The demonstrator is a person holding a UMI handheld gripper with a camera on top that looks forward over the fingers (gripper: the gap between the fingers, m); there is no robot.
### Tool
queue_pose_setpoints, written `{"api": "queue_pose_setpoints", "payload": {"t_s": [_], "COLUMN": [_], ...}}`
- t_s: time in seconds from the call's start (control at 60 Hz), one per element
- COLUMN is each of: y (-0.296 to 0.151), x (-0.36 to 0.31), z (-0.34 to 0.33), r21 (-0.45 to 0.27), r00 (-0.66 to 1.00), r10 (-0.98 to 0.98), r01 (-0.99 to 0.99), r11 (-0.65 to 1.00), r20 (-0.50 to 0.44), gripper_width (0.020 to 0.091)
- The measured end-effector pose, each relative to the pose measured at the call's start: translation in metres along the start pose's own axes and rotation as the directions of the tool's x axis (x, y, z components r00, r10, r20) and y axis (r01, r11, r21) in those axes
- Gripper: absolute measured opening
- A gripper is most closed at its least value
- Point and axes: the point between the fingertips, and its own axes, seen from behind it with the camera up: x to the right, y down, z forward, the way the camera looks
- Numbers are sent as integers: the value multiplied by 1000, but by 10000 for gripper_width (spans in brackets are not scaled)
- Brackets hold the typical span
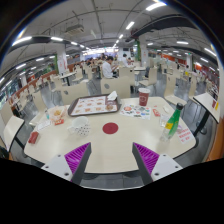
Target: Pour water
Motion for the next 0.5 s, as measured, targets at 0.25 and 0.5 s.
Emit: {"api": "queue_pose_setpoints", "payload": {"t_s": [0.25, 0.5], "y": [25, 31], "x": [38, 134], "z": [23, 44], "r21": [20, 85], "r00": [1000, 993], "r10": [6, 108], "r01": [-5, -104], "r11": [1000, 991], "r20": [-26, -42], "gripper_width": [853, 848]}}
